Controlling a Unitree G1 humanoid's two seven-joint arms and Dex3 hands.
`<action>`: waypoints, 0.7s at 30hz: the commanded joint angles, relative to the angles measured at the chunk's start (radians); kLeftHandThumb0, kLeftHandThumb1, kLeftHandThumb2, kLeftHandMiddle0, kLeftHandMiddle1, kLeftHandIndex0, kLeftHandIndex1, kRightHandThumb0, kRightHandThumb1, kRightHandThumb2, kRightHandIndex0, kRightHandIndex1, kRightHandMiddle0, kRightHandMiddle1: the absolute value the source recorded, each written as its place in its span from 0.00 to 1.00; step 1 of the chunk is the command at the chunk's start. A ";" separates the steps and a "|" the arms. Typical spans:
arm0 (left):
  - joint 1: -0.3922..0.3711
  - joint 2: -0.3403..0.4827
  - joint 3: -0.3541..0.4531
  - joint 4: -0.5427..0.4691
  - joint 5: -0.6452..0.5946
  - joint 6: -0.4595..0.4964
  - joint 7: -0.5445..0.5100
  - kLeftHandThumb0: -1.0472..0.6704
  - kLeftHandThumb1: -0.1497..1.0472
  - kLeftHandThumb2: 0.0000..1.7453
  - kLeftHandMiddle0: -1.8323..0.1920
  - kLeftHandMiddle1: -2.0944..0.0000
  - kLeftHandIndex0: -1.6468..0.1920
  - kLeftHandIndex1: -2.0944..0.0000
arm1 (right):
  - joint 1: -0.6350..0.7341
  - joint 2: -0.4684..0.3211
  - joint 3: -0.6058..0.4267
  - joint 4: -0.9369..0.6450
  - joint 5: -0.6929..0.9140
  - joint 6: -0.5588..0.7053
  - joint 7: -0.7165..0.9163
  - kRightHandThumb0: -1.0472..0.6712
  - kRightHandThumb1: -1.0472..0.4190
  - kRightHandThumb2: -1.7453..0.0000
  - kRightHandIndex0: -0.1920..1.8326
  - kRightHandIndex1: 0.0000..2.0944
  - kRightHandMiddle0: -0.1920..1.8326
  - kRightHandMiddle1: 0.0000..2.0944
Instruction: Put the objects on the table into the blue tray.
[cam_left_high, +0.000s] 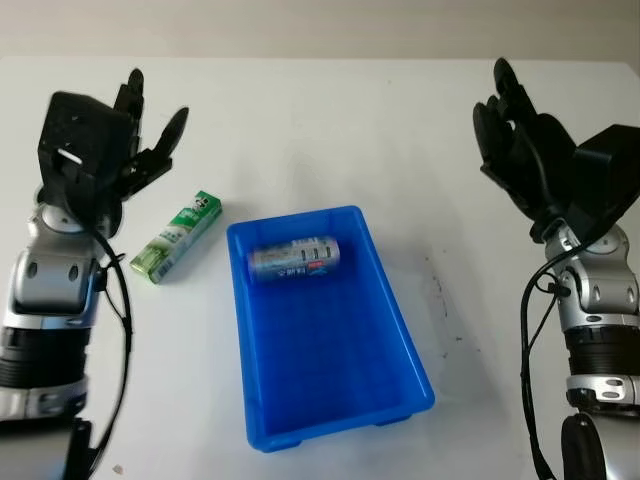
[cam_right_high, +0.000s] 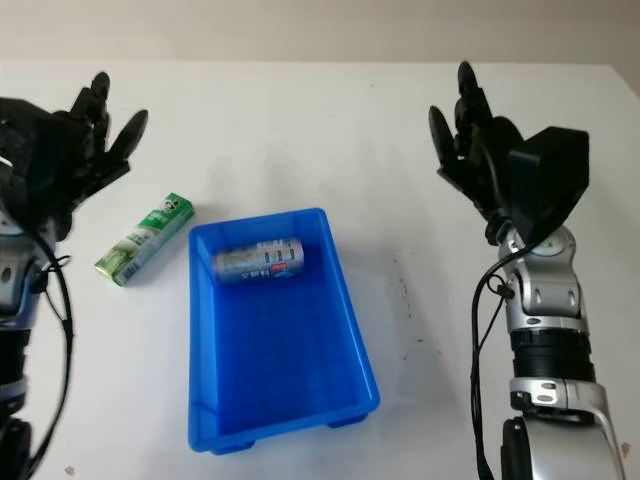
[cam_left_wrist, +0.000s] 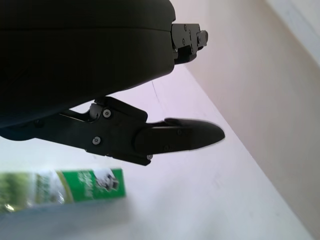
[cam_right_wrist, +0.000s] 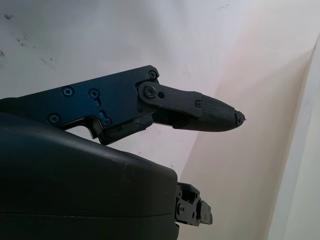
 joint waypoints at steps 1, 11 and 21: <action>0.037 0.036 -0.034 -0.088 0.053 0.051 -0.011 0.24 1.00 0.17 0.93 0.97 0.94 0.97 | 0.007 0.014 0.010 -0.037 -0.005 0.010 -0.005 0.25 0.00 0.63 0.00 0.00 0.00 0.00; 0.165 0.279 -0.044 -0.193 0.205 -0.158 -0.181 0.26 1.00 0.06 0.89 0.97 0.90 0.96 | 0.009 0.026 0.031 -0.048 -0.025 0.014 0.011 0.28 0.00 0.60 0.00 0.00 0.00 0.00; 0.071 0.599 -0.050 0.339 0.384 -1.069 -0.044 0.38 0.87 0.02 0.92 0.99 0.88 0.97 | 0.018 0.014 0.012 -0.058 -0.012 0.034 0.041 0.28 0.00 0.61 0.00 0.00 0.00 0.00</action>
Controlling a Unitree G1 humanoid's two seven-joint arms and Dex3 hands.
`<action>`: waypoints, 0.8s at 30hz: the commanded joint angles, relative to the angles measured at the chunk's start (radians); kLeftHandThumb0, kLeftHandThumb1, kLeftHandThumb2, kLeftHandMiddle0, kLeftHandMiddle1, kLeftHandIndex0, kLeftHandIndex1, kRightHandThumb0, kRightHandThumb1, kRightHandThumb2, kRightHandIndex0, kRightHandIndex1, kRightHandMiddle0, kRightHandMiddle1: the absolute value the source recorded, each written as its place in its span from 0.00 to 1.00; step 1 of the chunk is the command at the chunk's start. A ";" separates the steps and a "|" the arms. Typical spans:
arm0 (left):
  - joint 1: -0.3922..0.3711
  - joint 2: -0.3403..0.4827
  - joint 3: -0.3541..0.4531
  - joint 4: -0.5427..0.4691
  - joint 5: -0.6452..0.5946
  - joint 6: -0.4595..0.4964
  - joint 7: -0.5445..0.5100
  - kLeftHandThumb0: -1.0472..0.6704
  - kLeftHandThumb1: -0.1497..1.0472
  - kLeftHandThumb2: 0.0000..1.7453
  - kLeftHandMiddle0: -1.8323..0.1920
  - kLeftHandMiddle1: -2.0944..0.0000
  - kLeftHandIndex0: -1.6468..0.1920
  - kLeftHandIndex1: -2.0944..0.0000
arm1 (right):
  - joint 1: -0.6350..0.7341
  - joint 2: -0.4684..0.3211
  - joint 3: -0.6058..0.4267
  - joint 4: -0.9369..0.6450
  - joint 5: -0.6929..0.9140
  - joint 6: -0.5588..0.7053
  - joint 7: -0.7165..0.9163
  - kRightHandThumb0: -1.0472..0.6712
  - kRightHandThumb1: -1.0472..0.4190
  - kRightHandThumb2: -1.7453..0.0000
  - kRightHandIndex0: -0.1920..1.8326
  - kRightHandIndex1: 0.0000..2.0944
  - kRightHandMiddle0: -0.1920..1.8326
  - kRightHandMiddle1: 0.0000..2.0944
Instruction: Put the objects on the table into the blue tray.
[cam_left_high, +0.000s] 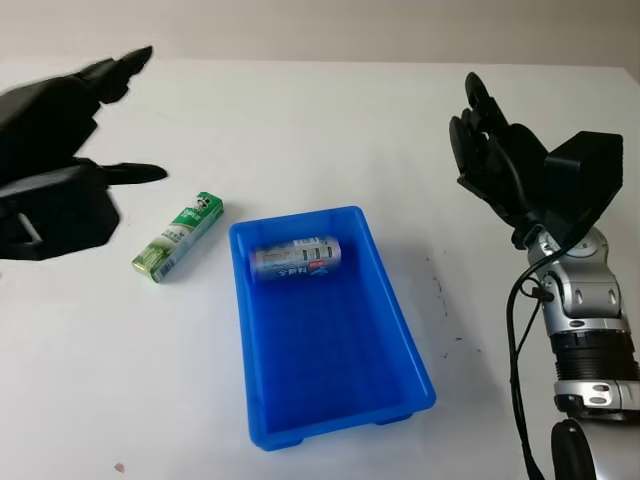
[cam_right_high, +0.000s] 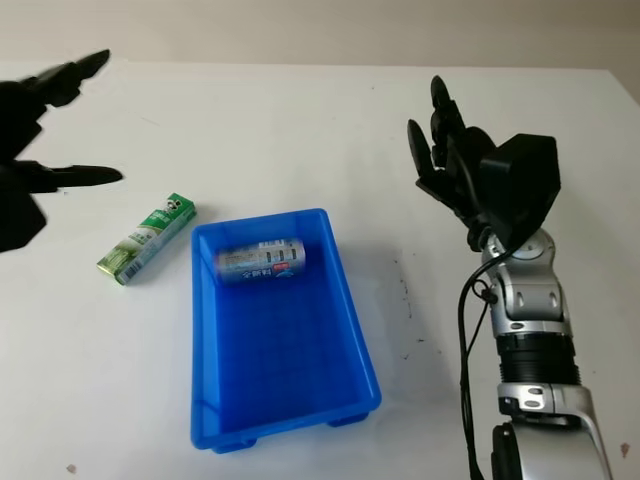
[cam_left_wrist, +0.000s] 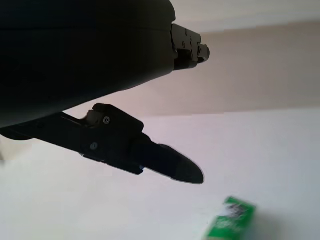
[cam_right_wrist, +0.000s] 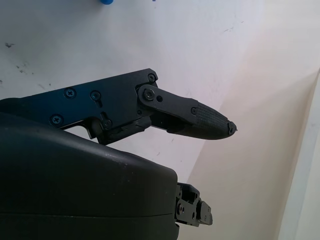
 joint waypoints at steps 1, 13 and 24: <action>-0.075 0.110 -0.066 0.164 0.153 -0.231 0.159 0.38 0.86 0.02 0.92 0.98 0.88 0.97 | 0.007 -0.016 -0.012 -0.025 0.007 0.004 0.005 0.28 0.00 0.61 0.00 0.00 0.00 0.00; -0.664 0.208 -0.604 0.596 1.173 -0.537 1.028 0.55 1.00 0.22 0.94 0.97 0.93 0.98 | -0.002 -0.024 -0.006 -0.024 -0.006 0.018 0.025 0.28 0.00 0.60 0.00 0.00 0.00 0.00; -1.040 -0.013 -1.104 0.983 1.474 -0.343 1.545 0.54 1.00 0.25 0.89 0.97 0.90 0.97 | 0.009 -0.007 -0.011 -0.005 0.016 0.031 0.033 0.29 0.00 0.61 0.00 0.00 0.00 0.00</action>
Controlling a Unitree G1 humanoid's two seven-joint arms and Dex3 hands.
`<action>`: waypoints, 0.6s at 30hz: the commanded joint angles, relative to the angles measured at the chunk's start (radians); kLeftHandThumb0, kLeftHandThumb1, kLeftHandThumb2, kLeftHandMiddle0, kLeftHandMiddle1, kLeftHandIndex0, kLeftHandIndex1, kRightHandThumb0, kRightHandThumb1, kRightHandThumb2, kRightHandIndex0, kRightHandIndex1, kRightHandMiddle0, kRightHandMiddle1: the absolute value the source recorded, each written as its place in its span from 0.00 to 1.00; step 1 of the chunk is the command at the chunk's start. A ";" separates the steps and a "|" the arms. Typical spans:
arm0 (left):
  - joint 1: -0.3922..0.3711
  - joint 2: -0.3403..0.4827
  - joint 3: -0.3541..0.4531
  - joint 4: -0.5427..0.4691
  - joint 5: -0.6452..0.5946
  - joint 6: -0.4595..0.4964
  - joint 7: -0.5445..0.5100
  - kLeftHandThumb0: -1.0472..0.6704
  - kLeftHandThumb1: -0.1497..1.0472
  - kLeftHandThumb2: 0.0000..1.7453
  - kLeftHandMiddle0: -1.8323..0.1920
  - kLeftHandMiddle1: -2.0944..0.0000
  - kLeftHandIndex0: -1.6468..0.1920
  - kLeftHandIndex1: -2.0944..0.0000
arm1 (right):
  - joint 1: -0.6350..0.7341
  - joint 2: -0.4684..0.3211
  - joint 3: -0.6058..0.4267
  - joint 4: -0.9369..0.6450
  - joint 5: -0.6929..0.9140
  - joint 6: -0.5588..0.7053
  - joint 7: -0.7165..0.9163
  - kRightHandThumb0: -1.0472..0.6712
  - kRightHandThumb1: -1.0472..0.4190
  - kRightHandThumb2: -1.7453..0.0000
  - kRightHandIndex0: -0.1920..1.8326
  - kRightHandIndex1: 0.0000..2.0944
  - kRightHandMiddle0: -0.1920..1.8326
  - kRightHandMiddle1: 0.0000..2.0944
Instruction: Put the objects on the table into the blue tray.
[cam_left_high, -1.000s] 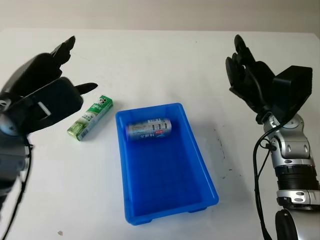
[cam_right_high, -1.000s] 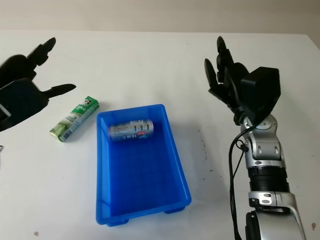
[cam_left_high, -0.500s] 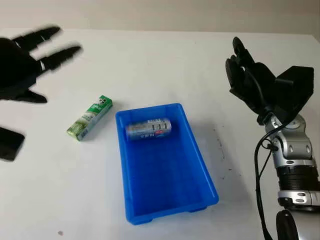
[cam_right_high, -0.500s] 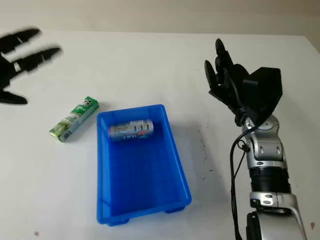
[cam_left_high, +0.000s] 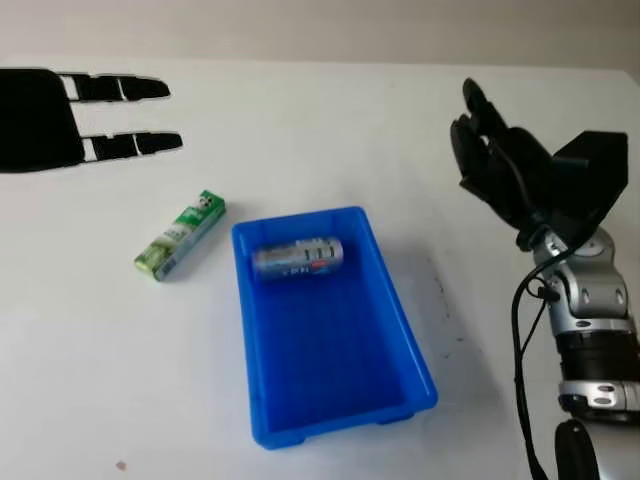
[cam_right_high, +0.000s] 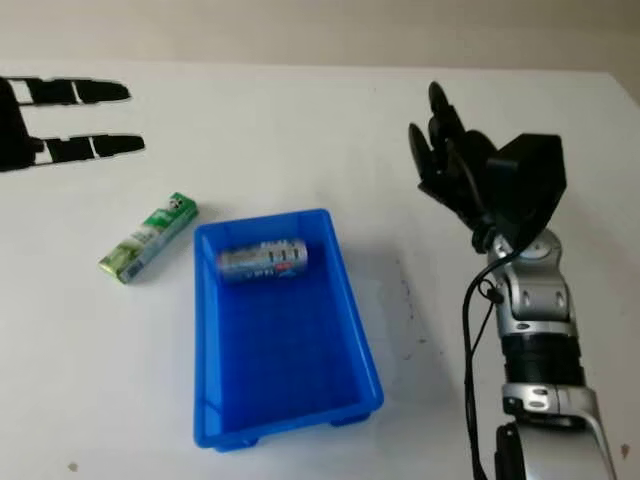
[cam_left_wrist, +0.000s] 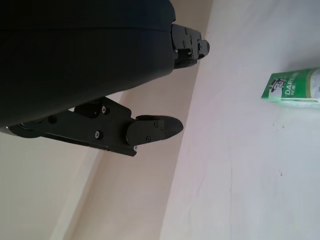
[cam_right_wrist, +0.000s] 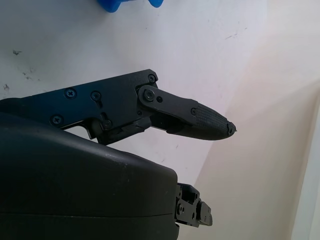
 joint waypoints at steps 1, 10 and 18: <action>-0.073 -0.030 -0.069 0.058 0.005 0.016 0.026 0.55 1.00 0.25 0.90 0.97 0.90 0.97 | 0.008 0.001 -0.005 0.002 0.003 -0.011 -0.003 0.29 0.00 0.61 0.00 0.00 0.00 0.00; -0.139 -0.162 -0.215 0.149 -0.016 0.020 0.051 0.54 1.00 0.21 0.90 0.98 0.88 0.96 | 0.010 0.002 -0.007 0.025 0.005 -0.034 -0.001 0.28 0.00 0.61 0.00 0.00 0.00 0.00; -0.120 -0.245 -0.316 0.186 -0.054 -0.029 0.019 0.52 1.00 0.24 0.91 0.98 0.93 0.98 | 0.021 0.001 -0.018 0.019 0.017 -0.030 -0.007 0.27 0.00 0.63 0.00 0.00 0.00 0.00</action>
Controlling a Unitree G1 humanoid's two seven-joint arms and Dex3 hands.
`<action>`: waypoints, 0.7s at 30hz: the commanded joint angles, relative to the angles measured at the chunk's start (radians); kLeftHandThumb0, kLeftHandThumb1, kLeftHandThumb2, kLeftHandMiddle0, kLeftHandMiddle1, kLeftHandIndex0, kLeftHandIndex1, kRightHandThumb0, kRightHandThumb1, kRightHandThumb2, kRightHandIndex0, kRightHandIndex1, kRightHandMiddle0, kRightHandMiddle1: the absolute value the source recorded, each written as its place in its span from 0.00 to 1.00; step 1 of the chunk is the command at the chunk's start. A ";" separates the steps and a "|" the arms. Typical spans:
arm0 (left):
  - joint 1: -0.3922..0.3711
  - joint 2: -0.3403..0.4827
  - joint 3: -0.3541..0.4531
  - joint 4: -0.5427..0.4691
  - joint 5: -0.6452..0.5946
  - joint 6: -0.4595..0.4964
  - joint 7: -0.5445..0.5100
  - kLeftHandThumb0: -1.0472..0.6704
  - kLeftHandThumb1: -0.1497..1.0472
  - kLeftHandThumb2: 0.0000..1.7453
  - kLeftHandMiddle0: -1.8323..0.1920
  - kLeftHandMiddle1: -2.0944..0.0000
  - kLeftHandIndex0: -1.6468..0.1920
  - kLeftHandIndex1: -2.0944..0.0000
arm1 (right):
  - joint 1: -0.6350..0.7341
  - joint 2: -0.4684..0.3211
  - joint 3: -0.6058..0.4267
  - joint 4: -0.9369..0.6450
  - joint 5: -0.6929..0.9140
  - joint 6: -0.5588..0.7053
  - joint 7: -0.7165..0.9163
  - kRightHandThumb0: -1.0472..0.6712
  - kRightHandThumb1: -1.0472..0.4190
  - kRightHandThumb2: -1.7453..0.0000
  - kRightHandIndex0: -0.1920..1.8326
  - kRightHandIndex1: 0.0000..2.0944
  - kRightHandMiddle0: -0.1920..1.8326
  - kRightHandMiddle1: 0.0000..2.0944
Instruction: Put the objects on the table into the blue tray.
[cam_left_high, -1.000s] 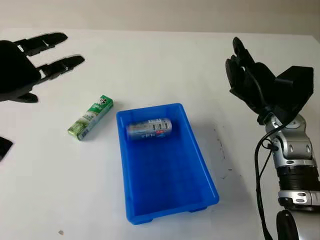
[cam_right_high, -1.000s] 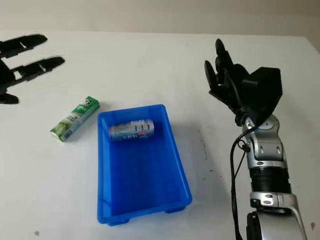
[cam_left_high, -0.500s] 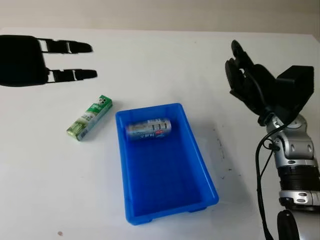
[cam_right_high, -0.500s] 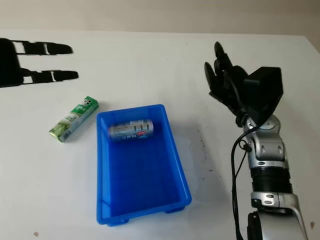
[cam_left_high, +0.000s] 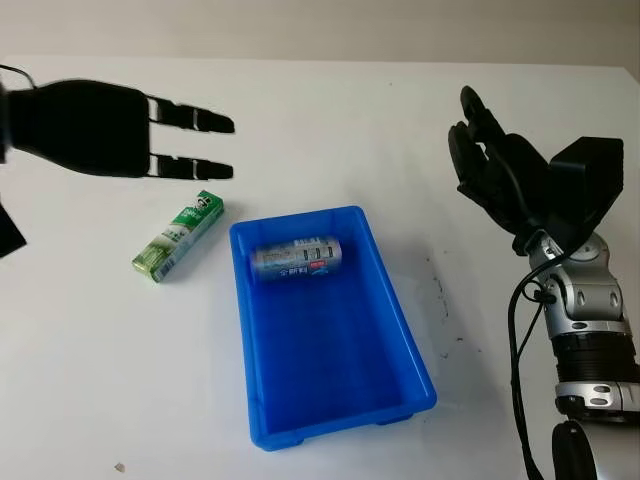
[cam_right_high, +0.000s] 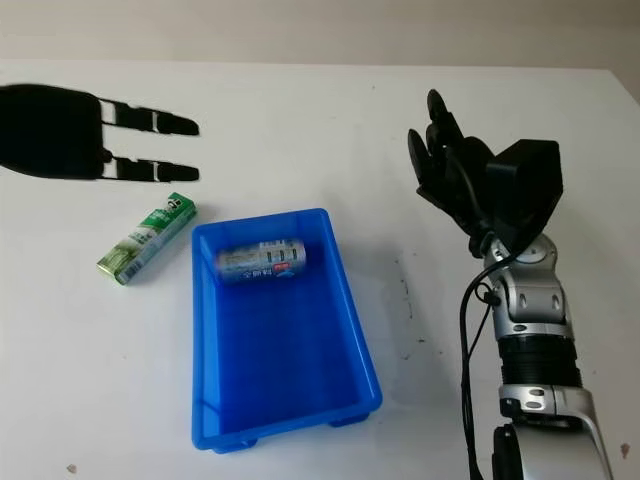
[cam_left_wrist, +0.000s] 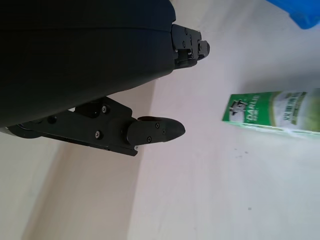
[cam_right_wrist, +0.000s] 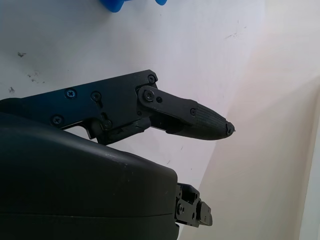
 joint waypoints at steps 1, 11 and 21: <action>-0.007 -0.010 -0.030 0.013 -0.008 0.000 0.010 0.53 1.00 0.25 0.91 0.98 0.92 0.98 | 0.020 -0.005 -0.015 -0.021 0.005 -0.005 -0.008 0.27 0.00 0.63 0.00 0.00 0.00 0.00; 0.024 -0.016 -0.134 0.020 -0.021 0.003 0.084 0.48 1.00 0.19 0.88 0.97 0.90 0.97 | 0.037 -0.008 -0.020 -0.040 0.007 -0.006 -0.014 0.26 0.00 0.64 0.00 0.00 0.00 0.00; 0.046 0.037 -0.186 0.003 -0.036 -0.068 0.050 0.52 1.00 0.26 0.88 0.97 0.90 0.97 | 0.032 -0.001 -0.019 -0.042 0.009 0.017 -0.027 0.27 0.00 0.62 0.00 0.00 0.00 0.00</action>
